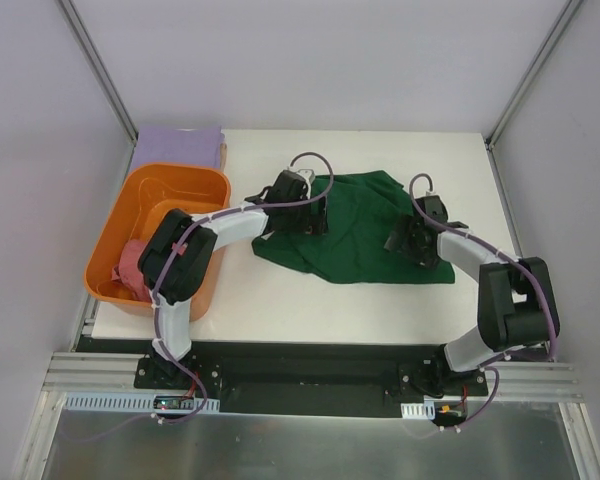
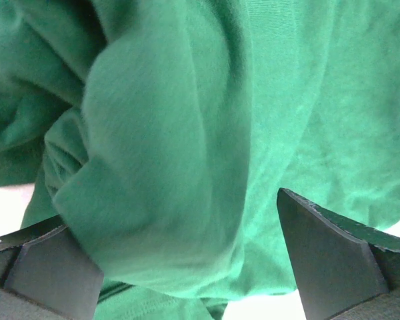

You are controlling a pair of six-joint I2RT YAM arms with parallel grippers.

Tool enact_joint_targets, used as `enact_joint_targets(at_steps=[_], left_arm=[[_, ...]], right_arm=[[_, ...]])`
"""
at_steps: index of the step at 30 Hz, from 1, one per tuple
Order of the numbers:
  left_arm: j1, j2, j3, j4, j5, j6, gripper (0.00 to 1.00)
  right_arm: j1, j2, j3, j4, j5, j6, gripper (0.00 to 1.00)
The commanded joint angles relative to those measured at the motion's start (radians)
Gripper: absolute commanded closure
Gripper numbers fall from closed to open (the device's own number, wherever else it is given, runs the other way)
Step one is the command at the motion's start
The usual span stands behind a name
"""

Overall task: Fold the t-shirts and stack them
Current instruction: Move the tshirt to the center of the board, then flatten out the tshirt

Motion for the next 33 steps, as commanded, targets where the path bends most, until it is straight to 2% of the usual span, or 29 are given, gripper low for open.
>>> enact_joint_targets(at_steps=[1,3,6,10,13,16,22,27,30,32,33], left_arm=[[0.006,-0.064,0.046,-0.046,0.082,0.039,0.01],[0.002,-0.141,-0.013,-0.048,0.075,0.036,0.01],[-0.006,-0.291,-0.150,-0.052,0.035,0.032,0.01],[-0.009,-0.451,-0.322,-0.087,-0.083,-0.045,0.01],[-0.008,-0.483,-0.373,-0.126,-0.196,-0.095,0.01],[-0.006,-0.439,-0.361,-0.135,-0.261,-0.131,0.02],[0.029,-0.297,-0.301,-0.140,-0.327,-0.253,0.15],[0.037,-0.243,-0.278,-0.143,-0.338,-0.320,0.31],[0.037,-0.226,-0.272,-0.152,-0.365,-0.344,0.36],[0.037,-0.218,-0.270,-0.154,-0.384,-0.352,0.47],[0.037,-0.212,-0.265,-0.152,-0.390,-0.346,0.58]], right_arm=[[-0.057,-0.048,-0.005,-0.064,0.018,-0.097,0.04],[-0.076,-0.084,0.005,-0.096,0.085,-0.121,0.04],[-0.100,-0.156,-0.008,-0.124,0.096,-0.155,0.04],[-0.101,-0.242,-0.051,-0.116,0.163,-0.166,0.04],[-0.100,-0.268,-0.071,-0.117,0.208,-0.169,0.04],[-0.101,-0.278,-0.083,-0.110,0.193,-0.170,0.04],[-0.101,-0.303,-0.103,-0.084,0.174,-0.180,0.04],[-0.101,-0.305,-0.107,-0.074,0.184,-0.184,0.04],[-0.103,-0.299,-0.109,-0.074,0.190,-0.180,0.04],[-0.101,-0.298,-0.109,-0.076,0.190,-0.172,0.04],[-0.101,-0.302,-0.110,-0.076,0.191,-0.166,0.04]])
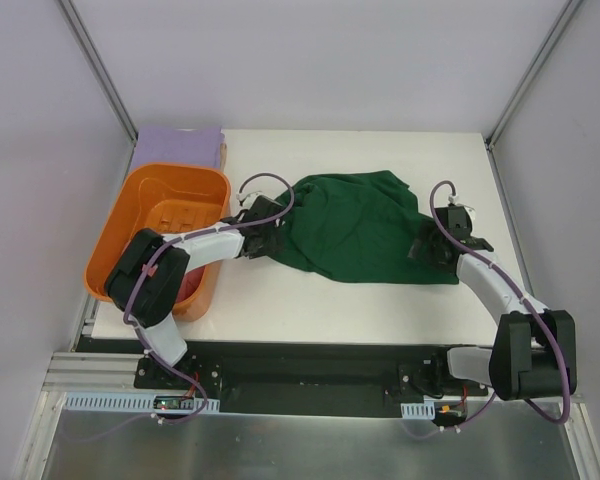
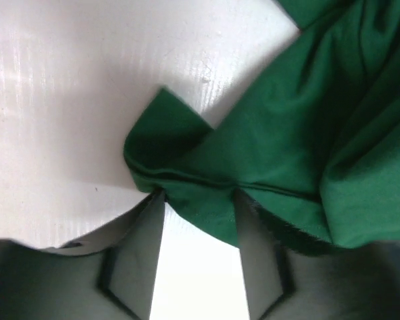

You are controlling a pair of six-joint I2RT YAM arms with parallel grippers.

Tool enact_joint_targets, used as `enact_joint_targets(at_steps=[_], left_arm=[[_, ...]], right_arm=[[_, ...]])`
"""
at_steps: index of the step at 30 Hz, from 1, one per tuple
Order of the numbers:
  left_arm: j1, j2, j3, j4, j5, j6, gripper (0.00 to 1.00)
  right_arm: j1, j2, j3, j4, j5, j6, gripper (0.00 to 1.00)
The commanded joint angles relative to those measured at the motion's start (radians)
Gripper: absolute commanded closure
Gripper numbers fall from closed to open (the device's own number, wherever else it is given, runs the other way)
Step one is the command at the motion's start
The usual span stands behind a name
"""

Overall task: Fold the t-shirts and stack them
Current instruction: Flatten out the tshirt

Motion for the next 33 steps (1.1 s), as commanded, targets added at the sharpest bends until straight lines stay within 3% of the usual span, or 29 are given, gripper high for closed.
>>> enact_joint_targets(at_steps=[1,3,4,11,18,33], left_arm=[[0.004,0.028,0.037,-0.025,-0.072,-0.036,0.69],[0.004,0.039,0.045,-0.030,-0.066,-0.032,0.95],[0.004,0.039,0.045,-0.031,-0.058,-0.033,1.00],[-0.016,-0.107,-0.071,-0.022,-0.109,-0.047,1.00],[-0.050,-0.283,-0.248,0.115,-0.115,-0.093,1.00],[-0.054,-0.336,-0.337,0.279,-0.049,-0.082,1.00]], right_arm=[[-0.004,-0.026,-0.006,0.008,0.031,0.005,0.04],[-0.004,-0.040,-0.013,0.008,0.049,0.014,0.04],[-0.005,-0.048,-0.018,0.005,0.065,0.022,0.04],[-0.091,-0.106,-0.076,-0.035,0.117,0.139,0.04],[-0.174,-0.093,-0.087,-0.010,0.095,0.197,0.01],[-0.231,0.154,-0.036,0.016,-0.113,0.144,0.40]])
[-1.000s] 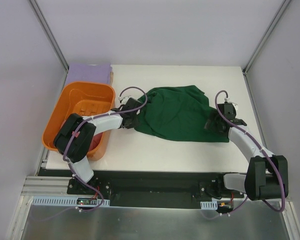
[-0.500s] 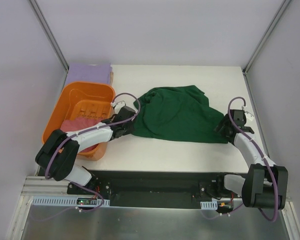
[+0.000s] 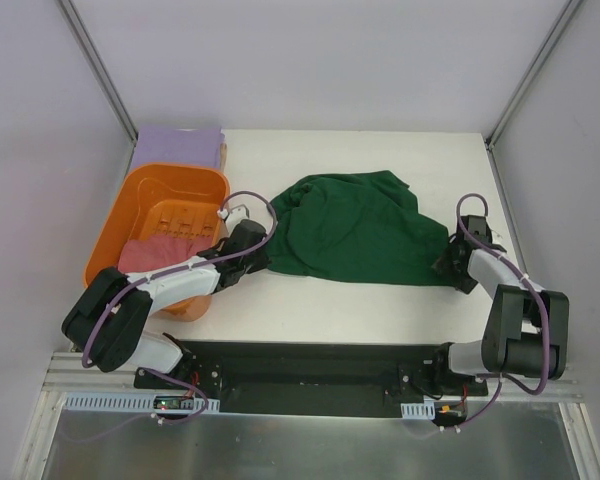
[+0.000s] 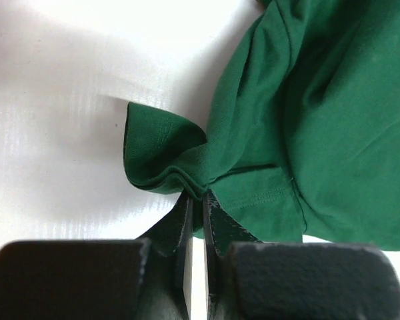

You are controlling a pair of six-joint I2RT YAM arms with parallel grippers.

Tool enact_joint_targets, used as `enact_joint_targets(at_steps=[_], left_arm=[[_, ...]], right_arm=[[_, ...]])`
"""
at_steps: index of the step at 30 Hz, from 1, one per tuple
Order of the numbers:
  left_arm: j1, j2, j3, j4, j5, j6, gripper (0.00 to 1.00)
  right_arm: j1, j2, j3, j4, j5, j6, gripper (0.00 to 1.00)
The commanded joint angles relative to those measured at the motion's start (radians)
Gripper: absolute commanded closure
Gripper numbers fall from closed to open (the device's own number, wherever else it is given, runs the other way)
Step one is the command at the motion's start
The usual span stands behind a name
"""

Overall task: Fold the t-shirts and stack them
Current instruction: Flatten out the tshirt

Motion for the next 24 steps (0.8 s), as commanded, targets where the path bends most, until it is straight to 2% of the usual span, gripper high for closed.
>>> enact_joint_targets(at_steps=[1,3,5,7,11,13,18,24], left_arm=[[-0.005,-0.032,-0.014,0.065,0.029,0.005,1.00],[-0.005,-0.035,-0.017,0.065,0.023,0.005,1.00],[-0.005,-0.038,-0.018,0.068,0.021,0.009,1.00],[-0.005,-0.041,-0.017,0.070,0.024,0.012,1.00],[-0.007,-0.089,-0.023,0.067,0.029,0.036,1.00],[-0.010,-0.139,-0.027,0.067,0.019,0.055,1.00],[-0.039,-0.343,-0.006,0.050,-0.014,0.134,1.00],[-0.062,-0.560,0.170,-0.031,0.013,0.257,1.00]], right_arm=[[-0.009,0.058,0.024,0.026,-0.116,-0.002,0.44],[-0.009,0.067,0.018,0.037,-0.129,0.007,0.49],[-0.009,0.067,0.010,0.041,-0.130,0.014,0.62],[-0.009,0.053,-0.004,0.052,-0.132,0.018,0.78],[-0.009,-0.013,-0.016,0.064,-0.141,0.015,0.95],[-0.009,-0.076,-0.007,0.043,-0.155,0.001,0.99],[-0.009,-0.331,0.065,-0.081,-0.170,-0.058,0.99],[-0.009,-0.641,0.300,-0.287,-0.153,-0.100,0.99]])
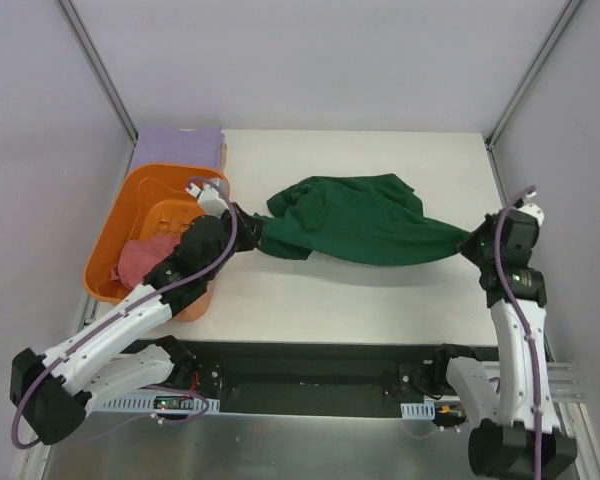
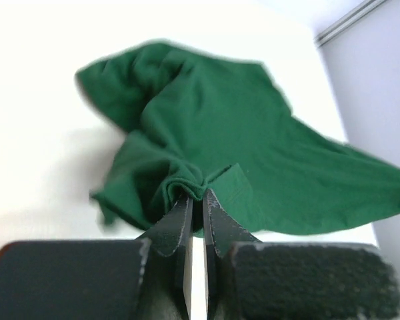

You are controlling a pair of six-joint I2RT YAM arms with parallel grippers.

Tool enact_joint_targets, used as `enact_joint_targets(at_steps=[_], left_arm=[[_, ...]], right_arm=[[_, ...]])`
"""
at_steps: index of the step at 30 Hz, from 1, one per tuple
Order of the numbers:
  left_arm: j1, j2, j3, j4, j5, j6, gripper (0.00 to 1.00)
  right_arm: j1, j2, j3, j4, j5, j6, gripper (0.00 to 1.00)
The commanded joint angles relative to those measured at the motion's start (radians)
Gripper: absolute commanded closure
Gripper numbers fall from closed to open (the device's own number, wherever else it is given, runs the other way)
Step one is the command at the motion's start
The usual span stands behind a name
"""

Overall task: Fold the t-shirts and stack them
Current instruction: Flatten out the tshirt

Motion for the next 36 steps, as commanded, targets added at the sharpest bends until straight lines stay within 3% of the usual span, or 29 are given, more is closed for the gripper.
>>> enact_joint_targets(at_steps=[1,8,14,19,24,31,35,36], left_arm=[[-0.010,-0.133,0.196,-0.033,0.011,0.131,1.00],[-0.011,-0.211,0.538,-0.080,0.161,0.275,1.00],[-0.011,-0.167,0.839,-0.130,0.433,0.352,1.00],[-0.011,-0.073,1.054,-0.147,0.487,0.387,1.00],[-0.010,0.117,1.221,-0.168,0.420,0.443,1.00],[0.019,0.508,1.278,-0.145,-0.040,0.587,1.00],[0.117,0.773,1.311,-0.158,0.080,0.529,0.99],[0.131,0.838,1.315,-0.153,0.102,0.513,0.90]], right_arm=[[0.000,-0.192,0.246,-0.182,0.006,-0.055,0.99],[0.000,-0.212,0.782,-0.404,0.090,-0.114,0.99],[0.000,-0.134,1.230,-0.482,0.135,-0.180,0.99],[0.006,-0.053,1.421,-0.493,0.210,-0.258,0.99],[0.015,0.058,1.412,-0.457,0.311,-0.331,0.99],[0.009,0.157,1.026,-0.205,0.510,-0.397,0.99],[-0.052,0.275,0.828,-0.070,0.430,-0.361,0.99],[-0.066,0.311,0.778,-0.038,0.402,-0.340,0.96]])
